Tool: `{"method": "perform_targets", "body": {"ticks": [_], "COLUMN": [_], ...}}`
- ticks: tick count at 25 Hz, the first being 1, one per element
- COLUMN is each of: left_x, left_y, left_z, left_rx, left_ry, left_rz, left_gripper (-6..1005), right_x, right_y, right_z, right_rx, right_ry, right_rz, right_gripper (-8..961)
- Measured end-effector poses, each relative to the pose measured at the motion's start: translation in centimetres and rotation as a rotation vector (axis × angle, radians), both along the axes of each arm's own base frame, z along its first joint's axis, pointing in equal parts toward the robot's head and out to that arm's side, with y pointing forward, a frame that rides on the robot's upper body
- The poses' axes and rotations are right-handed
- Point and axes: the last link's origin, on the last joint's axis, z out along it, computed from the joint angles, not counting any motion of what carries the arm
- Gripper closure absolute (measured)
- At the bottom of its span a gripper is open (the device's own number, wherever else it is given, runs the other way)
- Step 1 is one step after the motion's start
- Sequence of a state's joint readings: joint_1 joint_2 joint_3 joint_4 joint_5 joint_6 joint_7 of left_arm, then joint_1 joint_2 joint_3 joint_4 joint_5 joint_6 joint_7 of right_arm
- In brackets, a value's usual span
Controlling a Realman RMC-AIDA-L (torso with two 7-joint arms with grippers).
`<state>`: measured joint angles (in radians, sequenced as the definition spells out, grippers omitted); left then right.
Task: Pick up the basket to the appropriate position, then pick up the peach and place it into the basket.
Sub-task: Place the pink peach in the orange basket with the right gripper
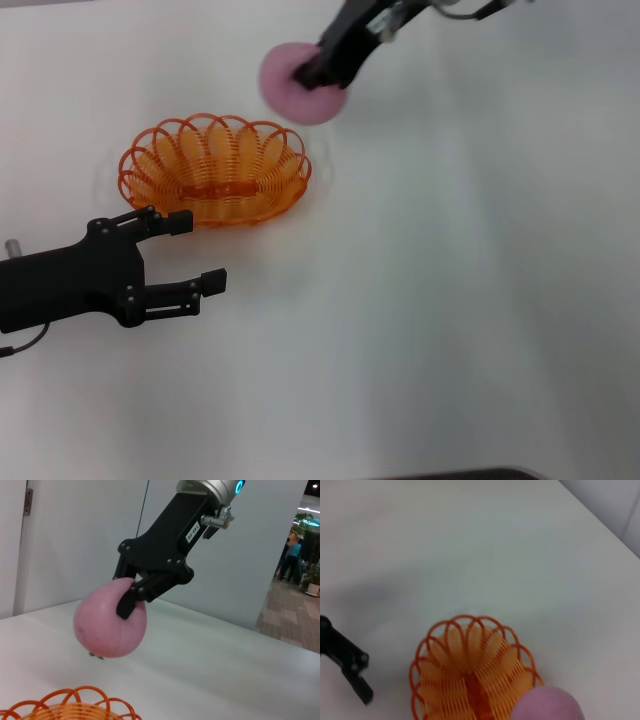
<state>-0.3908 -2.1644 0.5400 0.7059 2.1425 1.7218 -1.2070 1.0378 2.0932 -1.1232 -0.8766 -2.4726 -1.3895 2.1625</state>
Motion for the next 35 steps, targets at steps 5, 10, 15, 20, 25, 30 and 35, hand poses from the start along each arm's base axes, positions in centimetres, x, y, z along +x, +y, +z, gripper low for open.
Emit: {"method": "perform_targets", "body": {"ticks": [5, 10, 15, 20, 25, 30, 35], "left_x": [0.0, 0.1, 0.2, 0.3, 0.3, 0.3, 0.4], "left_y": [0.1, 0.3, 0.4, 0.4, 0.5, 0.5, 0.5], "left_z": [0.0, -0.1, -0.3, -0.4, -0.3, -0.4, -0.5], "left_rx": [0.003, 0.007, 0.004, 0.002, 0.002, 0.001, -0.003], "left_ry": [0.0, 0.002, -0.001, -0.004, -0.003, -0.004, -0.009], "left_rz": [-0.001, 0.002, 0.0, -0.001, -0.002, -0.003, -0.005], "left_gripper": [111, 111, 111, 111, 111, 111, 111], "right_x": [-0.8, -0.6, -0.3, -0.1, -0.1, -0.2, -0.4], "right_y": [0.1, -0.1, -0.6, -0.8, -0.8, -0.9, -1.1], "right_z": [-2.2, -4.5, -6.1, -6.4, -6.4, -6.5, -6.8], "right_rx": [-0.014, -0.025, -0.039, -0.047, -0.049, -0.057, -0.065], "right_ry": [0.059, 0.098, 0.123, 0.143, 0.144, 0.141, 0.133], "right_rz": [0.031, 0.057, 0.068, 0.069, 0.07, 0.076, 0.078], "right_gripper": [827, 816, 804, 793, 781, 770, 758]}}
